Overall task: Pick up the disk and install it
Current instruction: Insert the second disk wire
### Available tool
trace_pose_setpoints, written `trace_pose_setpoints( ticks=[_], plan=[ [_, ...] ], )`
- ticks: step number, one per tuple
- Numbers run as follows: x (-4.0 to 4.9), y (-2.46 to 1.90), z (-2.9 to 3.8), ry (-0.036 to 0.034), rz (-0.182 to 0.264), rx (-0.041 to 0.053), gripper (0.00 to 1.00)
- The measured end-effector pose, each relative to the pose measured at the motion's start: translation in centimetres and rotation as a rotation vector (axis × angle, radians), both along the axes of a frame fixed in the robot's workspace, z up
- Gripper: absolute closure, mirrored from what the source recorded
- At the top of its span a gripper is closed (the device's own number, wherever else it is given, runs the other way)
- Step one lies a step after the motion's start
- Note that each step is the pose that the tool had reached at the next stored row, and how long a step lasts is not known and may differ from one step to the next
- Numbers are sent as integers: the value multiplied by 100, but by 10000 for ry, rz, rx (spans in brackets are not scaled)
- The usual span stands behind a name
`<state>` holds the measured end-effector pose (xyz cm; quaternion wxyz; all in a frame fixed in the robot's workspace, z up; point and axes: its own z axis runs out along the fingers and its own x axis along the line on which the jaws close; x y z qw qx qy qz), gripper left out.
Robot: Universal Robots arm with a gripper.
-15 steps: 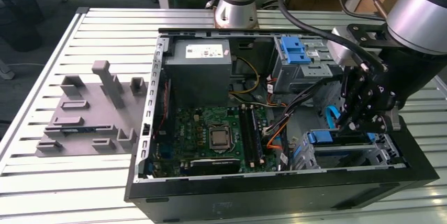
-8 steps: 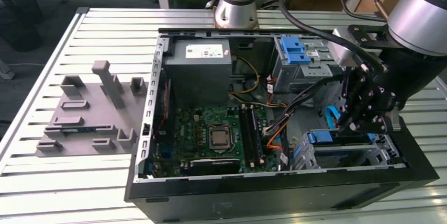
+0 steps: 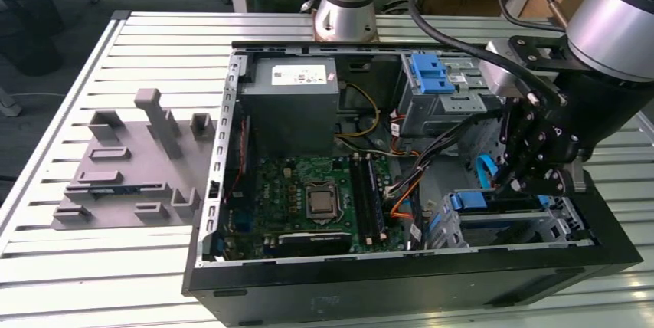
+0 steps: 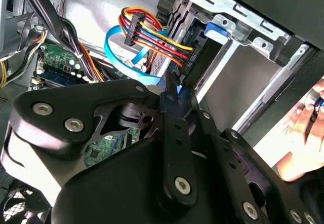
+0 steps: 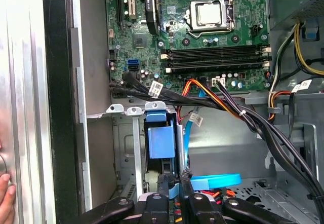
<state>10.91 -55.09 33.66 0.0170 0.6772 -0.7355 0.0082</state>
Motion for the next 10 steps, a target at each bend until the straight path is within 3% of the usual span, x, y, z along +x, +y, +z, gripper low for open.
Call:
trace_pose_setpoints(
  ticks=[10],
  plan=[
    [25, 0, 0, 0, -1, 10, 84]
  ],
)
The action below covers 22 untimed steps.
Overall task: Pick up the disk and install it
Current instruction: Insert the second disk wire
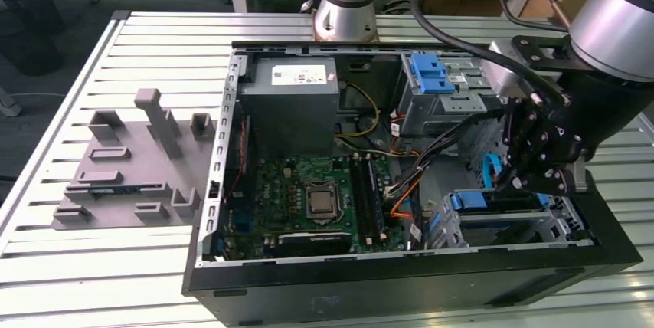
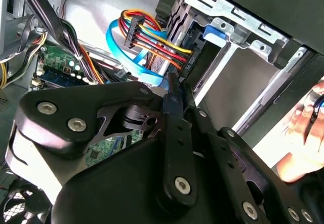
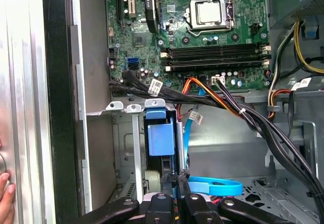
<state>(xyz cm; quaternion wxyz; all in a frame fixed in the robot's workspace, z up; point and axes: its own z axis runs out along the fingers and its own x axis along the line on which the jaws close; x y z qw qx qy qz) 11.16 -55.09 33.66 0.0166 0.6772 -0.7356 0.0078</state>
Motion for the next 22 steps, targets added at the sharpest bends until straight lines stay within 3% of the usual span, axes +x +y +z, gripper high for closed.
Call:
trace_pose_setpoints(
  ticks=[14, 22],
  plan=[
    [5, -40, 2, -8, 0, 22, 84],
    [7, -41, 4, -15, 3, 29, 84]
  ],
)
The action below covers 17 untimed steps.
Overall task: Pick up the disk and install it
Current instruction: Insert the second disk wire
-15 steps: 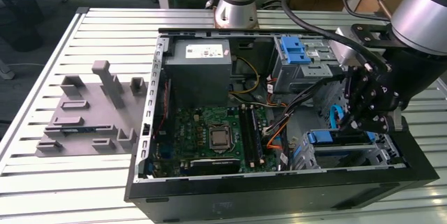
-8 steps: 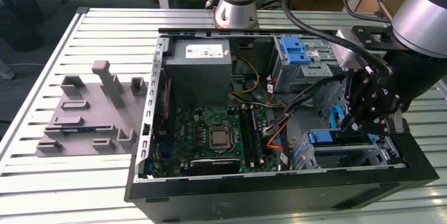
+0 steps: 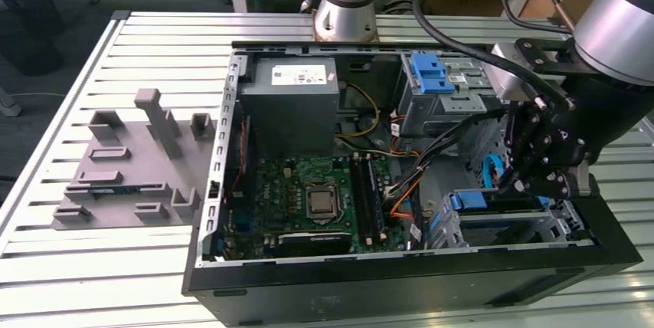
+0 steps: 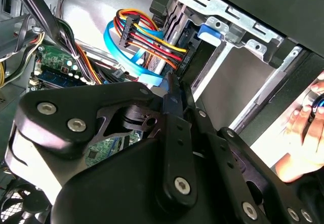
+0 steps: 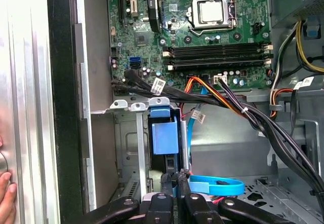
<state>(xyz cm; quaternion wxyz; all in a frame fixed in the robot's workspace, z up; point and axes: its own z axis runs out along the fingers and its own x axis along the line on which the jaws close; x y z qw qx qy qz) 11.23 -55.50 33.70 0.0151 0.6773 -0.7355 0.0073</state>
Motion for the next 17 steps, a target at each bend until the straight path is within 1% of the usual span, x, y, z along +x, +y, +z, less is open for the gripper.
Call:
trace_pose_setpoints(
  ticks=[8, 13, 17],
  plan=[
    [0, 0, 9, -28, 12, -8, 84],
    [0, 0, 0, -34, 302, -6, 84],
    [0, -2, -3, -39, 334, -5, 84]
  ],
)
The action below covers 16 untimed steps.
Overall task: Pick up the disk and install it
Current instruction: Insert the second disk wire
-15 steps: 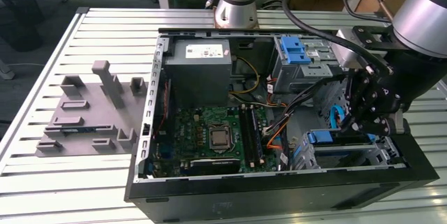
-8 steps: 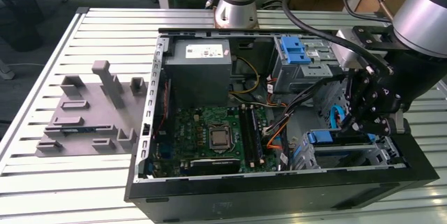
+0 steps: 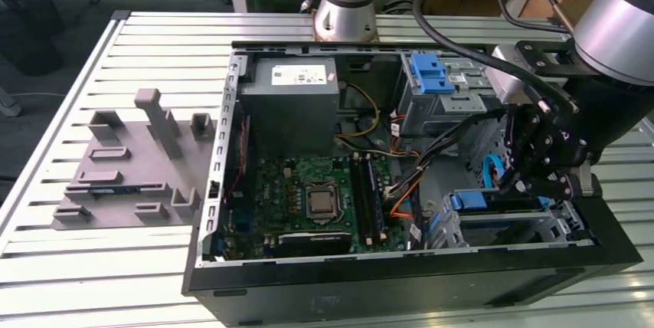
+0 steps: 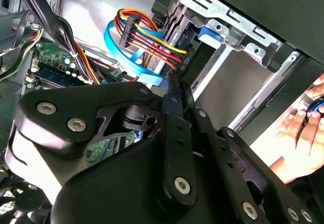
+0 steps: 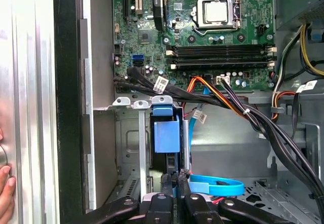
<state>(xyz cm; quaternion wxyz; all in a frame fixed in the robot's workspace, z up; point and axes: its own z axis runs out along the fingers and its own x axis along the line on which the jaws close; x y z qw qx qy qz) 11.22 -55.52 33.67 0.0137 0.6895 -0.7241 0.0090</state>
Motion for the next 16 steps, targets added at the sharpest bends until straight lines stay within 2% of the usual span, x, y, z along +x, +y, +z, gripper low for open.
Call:
trace_pose_setpoints(
  ticks=[16],
  plan=[
    [0, -15, -26, -6, 0, 1, 84]
  ],
)
